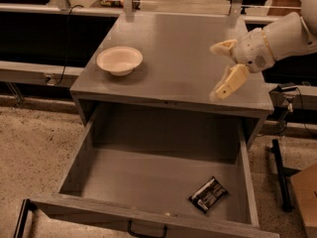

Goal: Pick rxbar chocolate from top drawer and place on counter

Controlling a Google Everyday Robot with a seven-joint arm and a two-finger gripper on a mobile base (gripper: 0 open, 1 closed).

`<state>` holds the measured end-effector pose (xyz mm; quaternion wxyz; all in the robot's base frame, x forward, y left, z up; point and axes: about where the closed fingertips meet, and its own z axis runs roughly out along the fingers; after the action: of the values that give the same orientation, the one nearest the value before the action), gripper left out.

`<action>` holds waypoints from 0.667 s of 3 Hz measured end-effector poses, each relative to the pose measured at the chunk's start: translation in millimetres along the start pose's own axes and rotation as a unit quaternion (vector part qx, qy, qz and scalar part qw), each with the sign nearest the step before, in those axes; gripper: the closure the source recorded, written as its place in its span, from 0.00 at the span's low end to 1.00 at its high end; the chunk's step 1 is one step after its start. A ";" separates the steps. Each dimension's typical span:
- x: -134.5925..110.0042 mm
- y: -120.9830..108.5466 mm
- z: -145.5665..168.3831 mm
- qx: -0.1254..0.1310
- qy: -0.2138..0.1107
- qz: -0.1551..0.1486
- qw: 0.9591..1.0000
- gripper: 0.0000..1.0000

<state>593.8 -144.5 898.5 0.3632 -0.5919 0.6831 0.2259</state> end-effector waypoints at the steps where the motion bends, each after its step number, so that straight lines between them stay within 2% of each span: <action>1: 4.1 16.1 12.0 -0.023 0.021 -0.014 0.999 0.00; 2: 20.7 61.6 22.6 -0.079 0.110 -0.045 0.990 0.00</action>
Offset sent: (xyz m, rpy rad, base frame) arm -0.1193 0.0035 -0.0676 -0.5307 0.1722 0.2881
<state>538.3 -129.0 861.0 0.2481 -0.6703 0.6713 0.1961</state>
